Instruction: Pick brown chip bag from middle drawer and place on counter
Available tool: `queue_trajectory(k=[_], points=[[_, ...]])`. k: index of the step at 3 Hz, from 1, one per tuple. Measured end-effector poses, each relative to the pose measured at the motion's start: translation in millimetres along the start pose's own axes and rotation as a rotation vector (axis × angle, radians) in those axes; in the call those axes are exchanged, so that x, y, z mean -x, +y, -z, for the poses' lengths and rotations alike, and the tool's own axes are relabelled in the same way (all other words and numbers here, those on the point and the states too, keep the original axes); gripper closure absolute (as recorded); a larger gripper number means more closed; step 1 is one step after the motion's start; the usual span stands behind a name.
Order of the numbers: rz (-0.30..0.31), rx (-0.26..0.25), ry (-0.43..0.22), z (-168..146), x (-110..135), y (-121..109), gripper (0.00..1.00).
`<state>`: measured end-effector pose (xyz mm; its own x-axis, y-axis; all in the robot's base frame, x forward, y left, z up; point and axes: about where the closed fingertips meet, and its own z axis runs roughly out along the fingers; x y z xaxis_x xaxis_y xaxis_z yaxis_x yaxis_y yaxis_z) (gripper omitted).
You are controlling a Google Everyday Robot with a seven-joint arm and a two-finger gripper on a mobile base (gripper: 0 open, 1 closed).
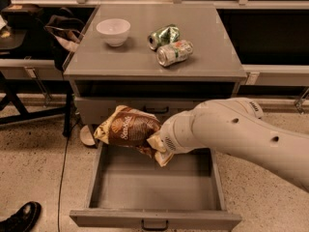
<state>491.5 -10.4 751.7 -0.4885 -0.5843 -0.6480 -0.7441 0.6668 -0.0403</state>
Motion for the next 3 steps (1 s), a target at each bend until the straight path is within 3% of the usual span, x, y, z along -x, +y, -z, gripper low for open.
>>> queue_trajectory(k=[2,3], points=[[-0.028,-0.045,-0.032,17.0,7.7,-8.8,1.0],[0.008,-0.151,-0.093,65.2,41.9,-27.5,1.0]])
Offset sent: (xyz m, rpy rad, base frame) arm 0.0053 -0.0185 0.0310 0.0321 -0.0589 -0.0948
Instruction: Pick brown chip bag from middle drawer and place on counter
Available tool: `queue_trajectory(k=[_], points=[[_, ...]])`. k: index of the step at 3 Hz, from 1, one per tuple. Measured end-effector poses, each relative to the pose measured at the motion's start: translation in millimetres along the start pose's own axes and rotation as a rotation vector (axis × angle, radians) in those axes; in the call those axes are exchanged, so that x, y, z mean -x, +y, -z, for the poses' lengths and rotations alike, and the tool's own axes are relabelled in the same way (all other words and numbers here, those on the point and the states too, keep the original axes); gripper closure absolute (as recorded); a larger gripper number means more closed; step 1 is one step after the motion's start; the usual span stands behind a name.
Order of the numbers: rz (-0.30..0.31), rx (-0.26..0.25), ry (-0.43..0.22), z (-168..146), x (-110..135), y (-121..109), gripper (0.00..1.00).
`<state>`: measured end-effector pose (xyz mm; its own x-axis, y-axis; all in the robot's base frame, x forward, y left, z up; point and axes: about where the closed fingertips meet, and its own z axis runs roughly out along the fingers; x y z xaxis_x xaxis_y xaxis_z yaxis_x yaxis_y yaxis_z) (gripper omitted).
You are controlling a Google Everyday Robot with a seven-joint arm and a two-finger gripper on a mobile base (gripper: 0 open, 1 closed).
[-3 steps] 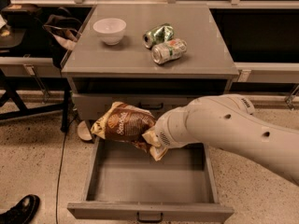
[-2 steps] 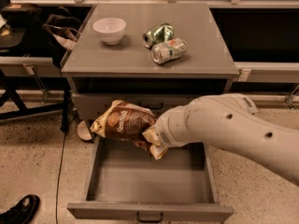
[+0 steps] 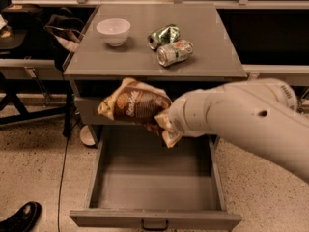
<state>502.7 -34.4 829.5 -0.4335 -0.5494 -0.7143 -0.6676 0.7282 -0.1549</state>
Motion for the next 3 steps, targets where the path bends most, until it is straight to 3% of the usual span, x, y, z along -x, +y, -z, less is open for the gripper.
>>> queue_trajectory(k=[1,3], points=[[0.034,-0.044,-0.039,22.3,29.1,-12.0,1.0],[0.106,-0.024,-0.153,23.3,98.3,-29.1,1.0]])
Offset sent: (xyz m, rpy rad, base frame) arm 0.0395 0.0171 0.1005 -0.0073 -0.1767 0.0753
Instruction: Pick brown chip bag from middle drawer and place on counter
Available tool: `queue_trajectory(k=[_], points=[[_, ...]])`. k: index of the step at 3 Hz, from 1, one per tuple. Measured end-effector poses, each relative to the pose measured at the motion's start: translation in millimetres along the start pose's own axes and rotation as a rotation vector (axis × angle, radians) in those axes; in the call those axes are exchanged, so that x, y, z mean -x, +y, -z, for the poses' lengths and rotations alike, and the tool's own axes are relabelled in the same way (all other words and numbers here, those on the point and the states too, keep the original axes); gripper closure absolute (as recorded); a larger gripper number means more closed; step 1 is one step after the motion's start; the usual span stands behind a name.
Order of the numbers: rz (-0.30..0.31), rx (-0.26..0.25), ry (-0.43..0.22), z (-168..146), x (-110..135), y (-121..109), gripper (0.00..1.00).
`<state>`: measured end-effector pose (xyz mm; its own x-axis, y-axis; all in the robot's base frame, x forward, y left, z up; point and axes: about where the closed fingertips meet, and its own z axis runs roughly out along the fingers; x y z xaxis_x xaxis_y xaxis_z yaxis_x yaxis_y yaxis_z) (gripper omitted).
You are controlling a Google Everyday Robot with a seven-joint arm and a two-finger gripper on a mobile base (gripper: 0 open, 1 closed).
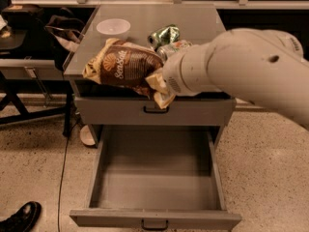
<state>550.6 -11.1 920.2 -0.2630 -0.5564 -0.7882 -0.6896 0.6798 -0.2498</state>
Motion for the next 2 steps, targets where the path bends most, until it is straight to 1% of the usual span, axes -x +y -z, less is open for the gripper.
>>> queue_trajectory(k=[1,2], points=[[0.004,0.015,-0.039,-10.4,16.6,-8.1,1.0],[-0.012,0.028,-0.077,-41.6,39.8,-21.0,1.0]])
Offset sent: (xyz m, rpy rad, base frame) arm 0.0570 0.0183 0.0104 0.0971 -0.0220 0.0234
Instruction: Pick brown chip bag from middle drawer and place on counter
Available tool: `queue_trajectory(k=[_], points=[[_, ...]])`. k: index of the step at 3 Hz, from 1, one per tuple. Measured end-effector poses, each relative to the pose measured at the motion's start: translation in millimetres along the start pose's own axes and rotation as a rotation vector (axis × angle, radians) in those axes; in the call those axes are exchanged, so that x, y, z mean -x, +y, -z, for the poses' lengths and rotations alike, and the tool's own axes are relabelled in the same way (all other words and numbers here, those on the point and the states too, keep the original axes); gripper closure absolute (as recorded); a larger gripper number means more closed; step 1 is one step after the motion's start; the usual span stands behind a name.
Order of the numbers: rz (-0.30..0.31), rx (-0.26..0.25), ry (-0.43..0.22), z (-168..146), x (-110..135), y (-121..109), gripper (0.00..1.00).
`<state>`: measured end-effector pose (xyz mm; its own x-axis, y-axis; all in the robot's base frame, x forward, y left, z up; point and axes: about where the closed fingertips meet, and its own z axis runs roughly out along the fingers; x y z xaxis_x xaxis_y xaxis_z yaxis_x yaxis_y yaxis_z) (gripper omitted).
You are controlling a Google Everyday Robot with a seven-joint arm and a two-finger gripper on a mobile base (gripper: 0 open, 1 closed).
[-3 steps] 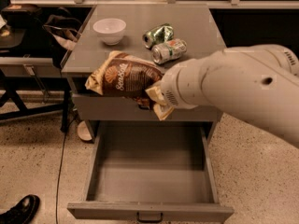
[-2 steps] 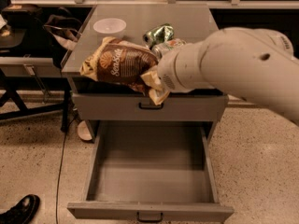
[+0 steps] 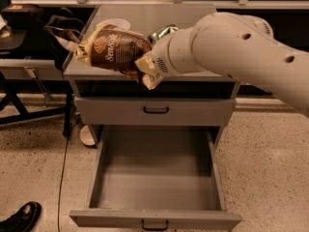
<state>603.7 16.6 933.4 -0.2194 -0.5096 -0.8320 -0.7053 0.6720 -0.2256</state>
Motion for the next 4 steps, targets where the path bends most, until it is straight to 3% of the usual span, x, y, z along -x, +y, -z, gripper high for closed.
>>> queue_trajectory(k=[2,4], points=[[-0.019,-0.014,-0.005,-3.4,-1.7,-5.6,1.0],[-0.041,-0.027,-0.067,-42.4,6.0,-37.6,1.0]])
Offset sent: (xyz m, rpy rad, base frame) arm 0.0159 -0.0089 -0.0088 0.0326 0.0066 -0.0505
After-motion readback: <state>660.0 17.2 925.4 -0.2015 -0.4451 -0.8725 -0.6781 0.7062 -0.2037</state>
